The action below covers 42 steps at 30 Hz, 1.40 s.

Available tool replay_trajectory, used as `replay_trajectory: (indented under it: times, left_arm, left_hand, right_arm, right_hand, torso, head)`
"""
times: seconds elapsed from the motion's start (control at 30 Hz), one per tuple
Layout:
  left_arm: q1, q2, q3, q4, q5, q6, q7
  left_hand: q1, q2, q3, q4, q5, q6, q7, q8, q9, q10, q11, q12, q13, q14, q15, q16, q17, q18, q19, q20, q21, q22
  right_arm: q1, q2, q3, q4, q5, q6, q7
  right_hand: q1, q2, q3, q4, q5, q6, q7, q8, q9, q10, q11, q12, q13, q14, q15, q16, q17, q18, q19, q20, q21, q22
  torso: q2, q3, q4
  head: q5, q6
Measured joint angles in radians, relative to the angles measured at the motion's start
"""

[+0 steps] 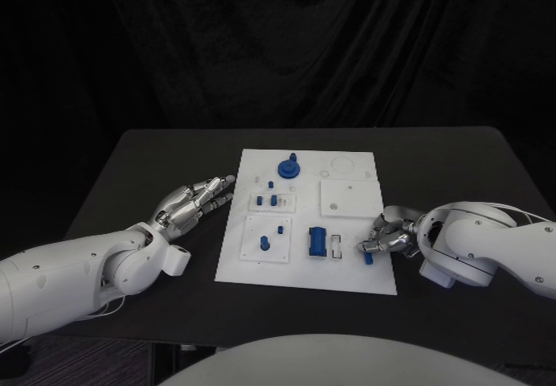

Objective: Assemble the parts on the task board

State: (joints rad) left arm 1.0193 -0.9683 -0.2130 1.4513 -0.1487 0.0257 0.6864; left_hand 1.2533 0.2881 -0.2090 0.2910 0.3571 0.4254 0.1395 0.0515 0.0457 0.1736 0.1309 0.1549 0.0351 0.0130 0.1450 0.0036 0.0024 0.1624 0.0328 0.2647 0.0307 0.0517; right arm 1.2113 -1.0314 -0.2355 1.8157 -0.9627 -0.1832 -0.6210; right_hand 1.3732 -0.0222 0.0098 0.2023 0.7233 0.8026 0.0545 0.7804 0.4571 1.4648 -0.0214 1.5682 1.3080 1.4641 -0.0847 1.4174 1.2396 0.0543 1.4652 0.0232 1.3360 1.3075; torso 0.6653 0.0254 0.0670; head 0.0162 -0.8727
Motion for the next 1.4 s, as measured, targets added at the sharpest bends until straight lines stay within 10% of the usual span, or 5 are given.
replay_trajectory:
  times: [0.13, 0.2, 1.4]
  left_arm:
    - [0.0, 0.002, 0.0, -0.002, 0.0, 0.001, 0.0]
    - [0.0, 0.003, 0.0, -0.003, 0.0, 0.001, 0.0]
    - [-0.006, 0.023, 0.0, -0.025, 0.0, 0.024, -0.001]
  left_hand:
    - [0.0, 0.0, 0.0, 0.0, 0.005, 0.004, 0.004, 0.004, 0.001, 0.003, 0.003, 0.0, 0.0, 0.0, 0.0, 0.0, 0.0, 0.0, 0.0, 0.0, 0.0, 0.0]
    - [0.0, 0.0, 0.0, 0.0, 0.005, 0.004, 0.004, 0.004, 0.001, 0.003, 0.003, 0.0, 0.0, 0.0, 0.0, 0.0, 0.0, 0.0, 0.0, 0.0, 0.0, 0.0]
    - [0.016, 0.001, 0.008, -0.003, 0.012, 0.003, 0.004, 0.004, 0.001, -0.002, 0.009, 0.0, 0.0, -0.004, 0.003, 0.0, 0.001, 0.0, 0.0, 0.0, 0.0, -0.002]
  right_arm:
    - [0.016, 0.003, -0.007, 0.003, 0.123, -0.011, 0.013]
    - [0.023, 0.007, -0.009, 0.006, 0.168, -0.015, 0.017]
    - [0.041, 0.108, -0.012, -0.047, 0.268, -0.052, 0.061]
  right_hand:
    - [0.014, 0.007, 0.0, 0.0, 0.0, -0.001, 0.0, -0.027, -0.185, 0.0, 0.0, 0.0, 0.0, 0.0, 0.0, 0.0, 0.002, 0.0, 0.0, 0.0, 0.0, 0.0]
    - [0.021, 0.014, 0.003, 0.003, 0.004, -0.007, -0.001, -0.028, -0.207, 0.0, 0.0, 0.0, 0.0, -0.001, -0.001, 0.0, 0.003, 0.0, 0.0, 0.0, 0.0, 0.0]
    - [-0.007, 0.031, 0.022, 0.01, -0.073, -0.038, -0.004, 0.002, -0.16, 0.0, 0.0, 0.0, 0.0, -0.001, -0.001, -0.004, -0.023, 0.0, 0.0, 0.0, -0.036, 0.0]
  torso:
    - [0.0, 0.0002, -0.0005]
    - [0.0, 0.0003, -0.0005]
    - [0.0, 0.0002, 0.0]
  head:
    - [0.002, 0.0]
    - [0.003, 0.0]
    - [0.005, 0.0]
